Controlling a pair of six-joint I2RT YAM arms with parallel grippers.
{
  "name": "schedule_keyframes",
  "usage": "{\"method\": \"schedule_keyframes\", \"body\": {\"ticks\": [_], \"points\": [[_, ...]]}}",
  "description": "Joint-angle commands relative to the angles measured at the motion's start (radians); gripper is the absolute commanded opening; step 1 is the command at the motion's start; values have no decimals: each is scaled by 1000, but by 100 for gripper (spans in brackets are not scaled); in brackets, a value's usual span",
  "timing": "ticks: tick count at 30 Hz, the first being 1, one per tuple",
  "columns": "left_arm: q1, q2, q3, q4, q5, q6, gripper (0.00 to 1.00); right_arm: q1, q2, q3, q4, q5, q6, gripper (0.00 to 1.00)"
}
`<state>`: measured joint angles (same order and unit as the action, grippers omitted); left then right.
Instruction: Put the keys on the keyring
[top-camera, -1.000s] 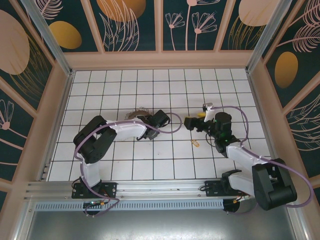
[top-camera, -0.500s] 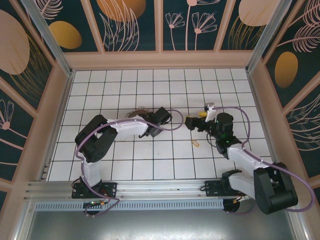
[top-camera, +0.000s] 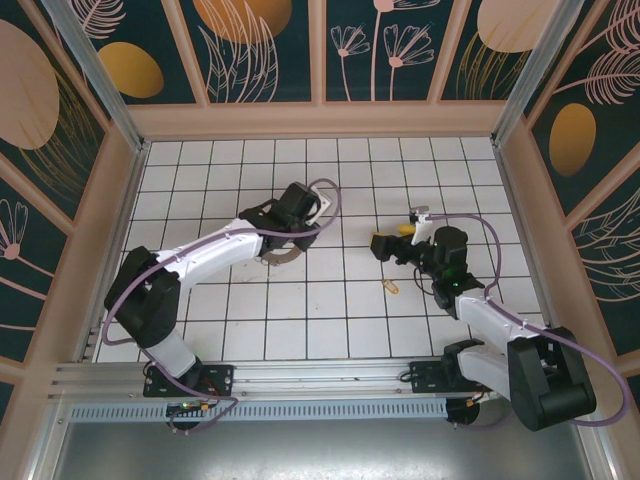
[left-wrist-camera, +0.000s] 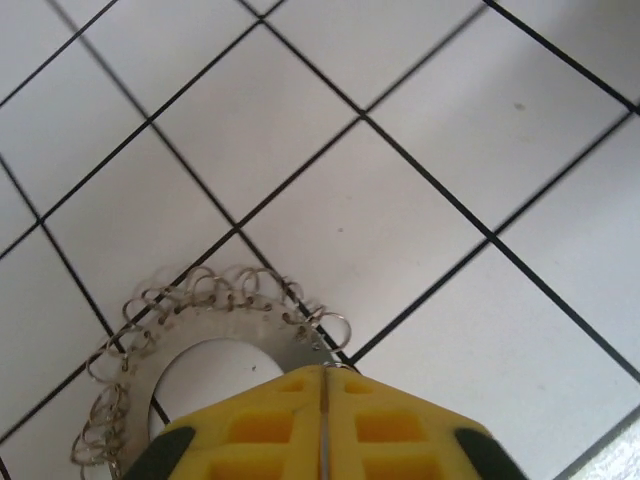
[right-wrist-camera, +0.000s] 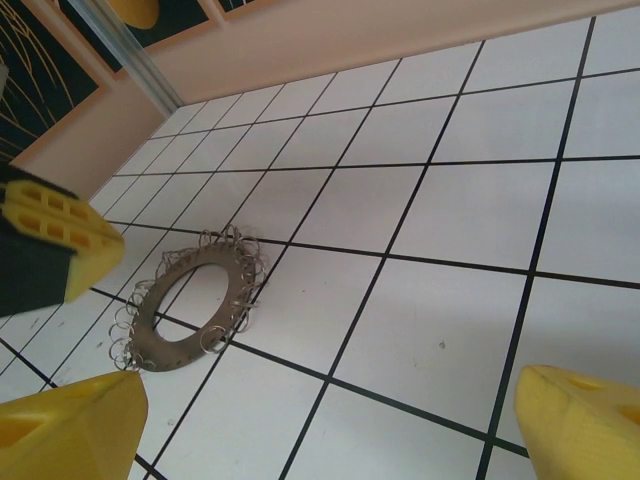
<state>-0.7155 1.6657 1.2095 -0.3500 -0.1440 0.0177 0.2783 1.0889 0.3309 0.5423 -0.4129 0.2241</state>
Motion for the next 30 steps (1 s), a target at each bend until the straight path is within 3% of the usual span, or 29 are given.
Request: {"method": "schedule_keyframes", "body": {"ticks": [1, 9, 12, 16, 21, 24, 30], "points": [[61, -15, -48, -38, 76, -141, 12, -8, -16, -11, 23, -13, 18, 95], [114, 7, -149, 30, 261, -292, 34, -7, 13, -7, 41, -38, 32, 95], [115, 32, -169, 38, 257, -302, 37, -7, 11, -9, 41, -34, 28, 95], [116, 86, -173, 55, 254, -309, 54, -7, 13, -9, 42, -35, 28, 95], [115, 136, -156, 72, 231, -301, 62, -7, 13, -8, 42, -35, 28, 95], [115, 149, -155, 78, 206, -296, 71, -7, 11, -8, 41, -33, 28, 95], [117, 156, -182, 94, 245, -297, 73, -7, 13, -9, 43, -33, 27, 95]]}}
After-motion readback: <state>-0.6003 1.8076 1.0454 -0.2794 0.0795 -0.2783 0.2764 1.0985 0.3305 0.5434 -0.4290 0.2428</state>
